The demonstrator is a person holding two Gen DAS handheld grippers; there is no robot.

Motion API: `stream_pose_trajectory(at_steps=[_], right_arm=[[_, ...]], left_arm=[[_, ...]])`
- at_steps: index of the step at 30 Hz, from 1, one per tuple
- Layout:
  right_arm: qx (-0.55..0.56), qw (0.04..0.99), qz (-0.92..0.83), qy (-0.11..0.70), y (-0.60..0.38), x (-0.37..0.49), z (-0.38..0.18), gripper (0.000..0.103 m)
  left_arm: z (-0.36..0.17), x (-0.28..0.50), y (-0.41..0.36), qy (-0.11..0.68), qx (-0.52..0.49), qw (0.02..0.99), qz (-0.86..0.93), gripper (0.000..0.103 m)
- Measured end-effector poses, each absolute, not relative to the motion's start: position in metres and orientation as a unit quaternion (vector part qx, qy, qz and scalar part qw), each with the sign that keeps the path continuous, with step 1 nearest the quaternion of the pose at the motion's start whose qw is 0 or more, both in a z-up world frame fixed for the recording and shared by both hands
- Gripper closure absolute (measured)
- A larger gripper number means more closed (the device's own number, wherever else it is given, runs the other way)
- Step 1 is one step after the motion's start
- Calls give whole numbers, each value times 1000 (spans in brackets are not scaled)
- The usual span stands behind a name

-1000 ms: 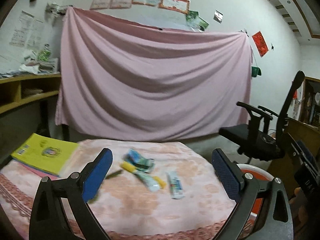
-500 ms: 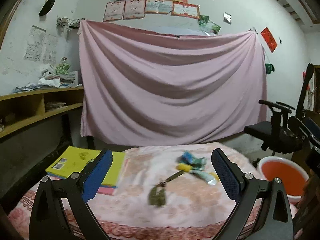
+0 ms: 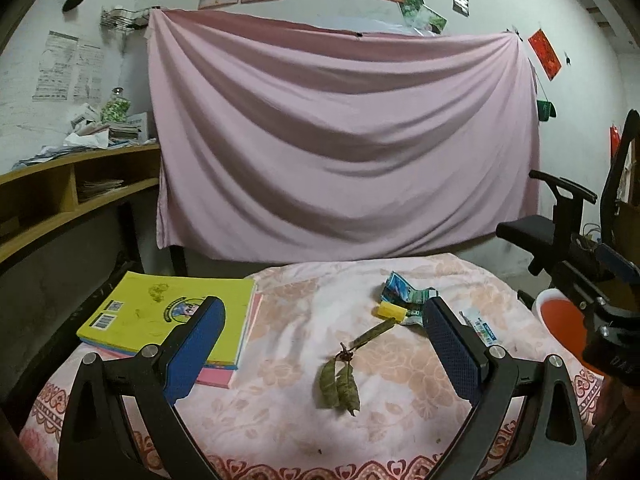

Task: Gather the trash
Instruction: 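Move both tools back over the remaining trash on the bed, then grasp the green leaf sprig with left tool while right tool grasps white packet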

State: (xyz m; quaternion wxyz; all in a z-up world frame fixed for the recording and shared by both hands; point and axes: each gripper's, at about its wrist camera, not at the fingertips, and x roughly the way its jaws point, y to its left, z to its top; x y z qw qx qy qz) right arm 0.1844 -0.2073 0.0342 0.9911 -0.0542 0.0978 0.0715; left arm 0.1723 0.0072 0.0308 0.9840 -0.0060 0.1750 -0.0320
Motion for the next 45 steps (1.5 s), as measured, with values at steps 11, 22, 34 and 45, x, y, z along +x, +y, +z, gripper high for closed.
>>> stream_pose_trajectory(at_steps=[11,22,34,45], right_arm=[[-55,971,94,212,-202,218,16,9],[-38,940,110,319,-202,247,-4,27],[-19,913,120,389,-204,260,-21,58],[-25,914,130,384,-202,256,-20,85]], left_arm=[[10,211,4,270,-5,961,-60,33],[-16,250,12,377,-54,920,-88,70],[-19,256,7,394,-45,913,-97,94],[-12,244,-1,376,-47,921,-97,98]])
